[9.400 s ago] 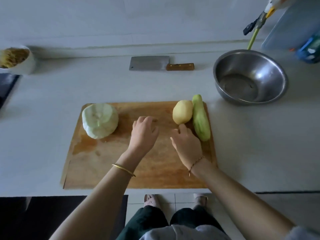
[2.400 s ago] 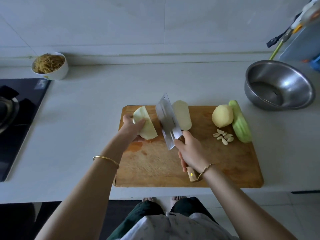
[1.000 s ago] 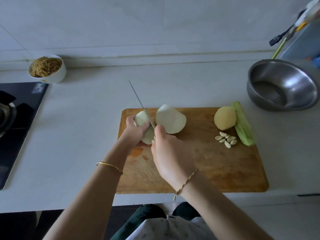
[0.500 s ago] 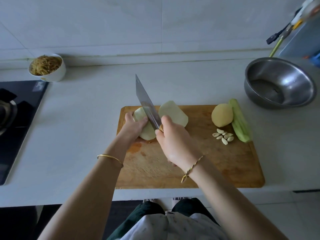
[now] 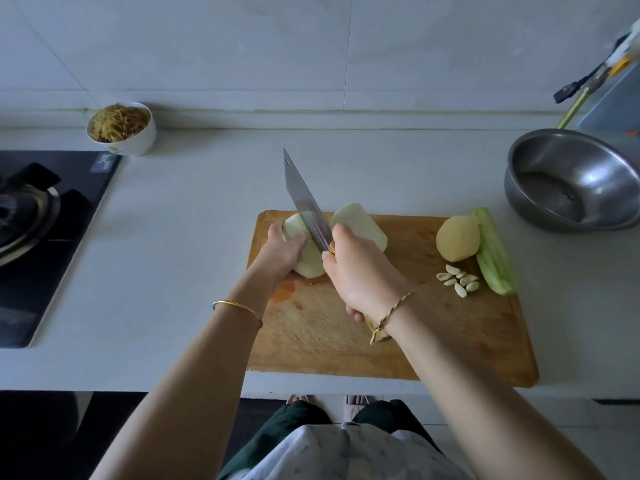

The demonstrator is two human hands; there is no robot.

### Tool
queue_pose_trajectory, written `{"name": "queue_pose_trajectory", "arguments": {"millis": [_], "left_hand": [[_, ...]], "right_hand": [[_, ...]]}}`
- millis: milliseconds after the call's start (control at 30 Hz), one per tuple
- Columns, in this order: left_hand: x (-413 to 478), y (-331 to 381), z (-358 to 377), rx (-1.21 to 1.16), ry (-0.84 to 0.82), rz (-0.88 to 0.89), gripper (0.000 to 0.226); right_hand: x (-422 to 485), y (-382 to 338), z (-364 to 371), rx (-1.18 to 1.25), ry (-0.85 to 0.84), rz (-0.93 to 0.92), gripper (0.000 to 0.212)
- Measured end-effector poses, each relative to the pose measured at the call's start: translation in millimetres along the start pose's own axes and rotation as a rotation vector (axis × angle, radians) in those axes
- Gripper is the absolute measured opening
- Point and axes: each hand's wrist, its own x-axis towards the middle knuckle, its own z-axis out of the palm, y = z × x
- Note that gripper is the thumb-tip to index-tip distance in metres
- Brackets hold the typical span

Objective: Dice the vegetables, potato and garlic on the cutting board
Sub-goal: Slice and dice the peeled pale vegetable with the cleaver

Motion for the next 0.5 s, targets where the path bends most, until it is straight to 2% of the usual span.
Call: {"name": "queue_pose_trajectory", "arguments": {"millis": [233, 367, 500], "left_hand": [[4.9, -2.2, 2.6, 0.059, 0.027, 0.019, 0.047], [6.5, -2.1, 2.8, 0.076, 0.024, 0.02, 0.046], [8.4, -2.2, 2.5, 0.086, 0.01, 0.02, 0.045]], "right_hand": [[-8.7, -0.5, -4.1, -0.011, -0.055, 0.041, 0.01], [2.2, -3.4, -5.6, 0.079, -0.057, 0.061, 0.01], [-8.2, 3.2, -2.5, 0.027, -0.075, 0.058, 0.009]]}}
